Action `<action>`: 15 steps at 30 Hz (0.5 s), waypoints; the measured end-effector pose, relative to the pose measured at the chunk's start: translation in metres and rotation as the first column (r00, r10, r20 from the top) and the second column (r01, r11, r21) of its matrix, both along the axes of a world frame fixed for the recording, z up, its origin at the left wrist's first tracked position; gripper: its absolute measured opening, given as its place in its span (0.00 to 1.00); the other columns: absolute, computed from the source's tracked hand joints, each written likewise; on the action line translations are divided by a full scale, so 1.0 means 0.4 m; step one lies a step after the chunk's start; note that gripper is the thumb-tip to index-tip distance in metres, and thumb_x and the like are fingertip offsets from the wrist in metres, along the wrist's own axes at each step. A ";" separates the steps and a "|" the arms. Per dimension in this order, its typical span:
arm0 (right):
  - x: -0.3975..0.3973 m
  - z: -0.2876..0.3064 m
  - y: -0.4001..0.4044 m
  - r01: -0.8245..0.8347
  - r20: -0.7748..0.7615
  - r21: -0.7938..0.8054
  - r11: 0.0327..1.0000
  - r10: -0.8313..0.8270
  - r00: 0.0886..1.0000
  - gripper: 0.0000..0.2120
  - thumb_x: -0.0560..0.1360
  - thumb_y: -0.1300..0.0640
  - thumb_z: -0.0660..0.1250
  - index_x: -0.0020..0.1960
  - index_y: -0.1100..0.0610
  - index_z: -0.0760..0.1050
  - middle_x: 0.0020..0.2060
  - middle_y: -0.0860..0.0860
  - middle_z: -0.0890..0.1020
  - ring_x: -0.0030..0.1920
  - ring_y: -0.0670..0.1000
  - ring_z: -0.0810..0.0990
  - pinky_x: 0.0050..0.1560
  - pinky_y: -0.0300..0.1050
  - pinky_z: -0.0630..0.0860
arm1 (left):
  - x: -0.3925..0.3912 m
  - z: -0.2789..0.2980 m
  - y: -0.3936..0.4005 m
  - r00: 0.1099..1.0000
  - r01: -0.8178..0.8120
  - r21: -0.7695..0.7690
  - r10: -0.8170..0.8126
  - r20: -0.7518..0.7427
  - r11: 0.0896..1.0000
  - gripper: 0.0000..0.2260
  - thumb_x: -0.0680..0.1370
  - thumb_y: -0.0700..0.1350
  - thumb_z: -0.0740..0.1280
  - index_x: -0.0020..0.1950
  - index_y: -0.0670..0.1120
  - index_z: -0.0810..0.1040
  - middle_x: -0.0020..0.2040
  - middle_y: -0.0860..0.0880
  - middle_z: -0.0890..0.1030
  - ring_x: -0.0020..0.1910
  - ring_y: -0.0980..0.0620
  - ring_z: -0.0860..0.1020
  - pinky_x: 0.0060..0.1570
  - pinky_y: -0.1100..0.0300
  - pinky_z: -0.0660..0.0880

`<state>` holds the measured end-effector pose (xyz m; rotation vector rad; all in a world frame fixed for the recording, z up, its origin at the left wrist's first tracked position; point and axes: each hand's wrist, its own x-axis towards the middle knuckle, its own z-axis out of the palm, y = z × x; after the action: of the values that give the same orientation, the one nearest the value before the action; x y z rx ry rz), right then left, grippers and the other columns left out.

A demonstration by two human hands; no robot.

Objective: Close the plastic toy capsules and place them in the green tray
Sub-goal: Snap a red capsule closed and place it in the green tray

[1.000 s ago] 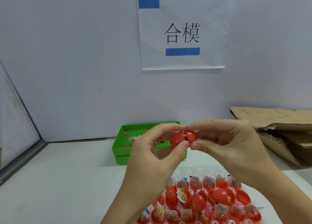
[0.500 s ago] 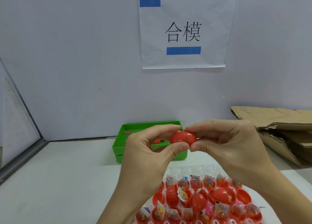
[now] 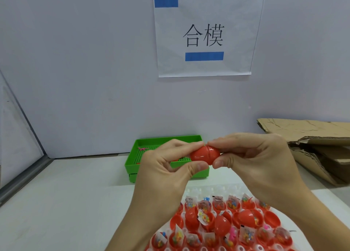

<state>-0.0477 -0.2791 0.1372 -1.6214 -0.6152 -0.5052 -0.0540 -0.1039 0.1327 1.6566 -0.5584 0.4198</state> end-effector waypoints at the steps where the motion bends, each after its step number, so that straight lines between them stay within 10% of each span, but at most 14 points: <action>1: 0.001 -0.001 0.000 0.004 0.004 0.004 1.000 -0.004 1.000 0.14 0.63 0.70 0.75 0.43 0.54 0.85 0.38 0.50 0.87 0.39 0.49 0.87 0.45 0.37 0.82 | 0.000 0.000 -0.001 1.000 -0.004 0.002 0.004 0.003 1.000 0.14 0.65 0.45 0.74 0.50 0.52 0.86 0.42 0.56 0.84 0.42 0.59 0.82 0.42 0.72 0.77; 15: 0.000 -0.008 0.009 0.018 0.049 -0.018 1.000 -0.017 0.999 0.12 0.63 0.62 0.75 0.44 0.50 0.86 0.35 0.49 0.87 0.38 0.49 0.86 0.46 0.41 0.82 | 0.004 -0.011 -0.011 0.998 -0.053 -0.033 0.054 0.019 0.998 0.12 0.66 0.40 0.75 0.46 0.53 0.86 0.40 0.53 0.84 0.43 0.59 0.81 0.44 0.70 0.77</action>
<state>-0.0477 -0.2754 0.1341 -1.6368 -0.6443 -0.5546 -0.0524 -0.1083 0.1284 1.6410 -0.5205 0.4830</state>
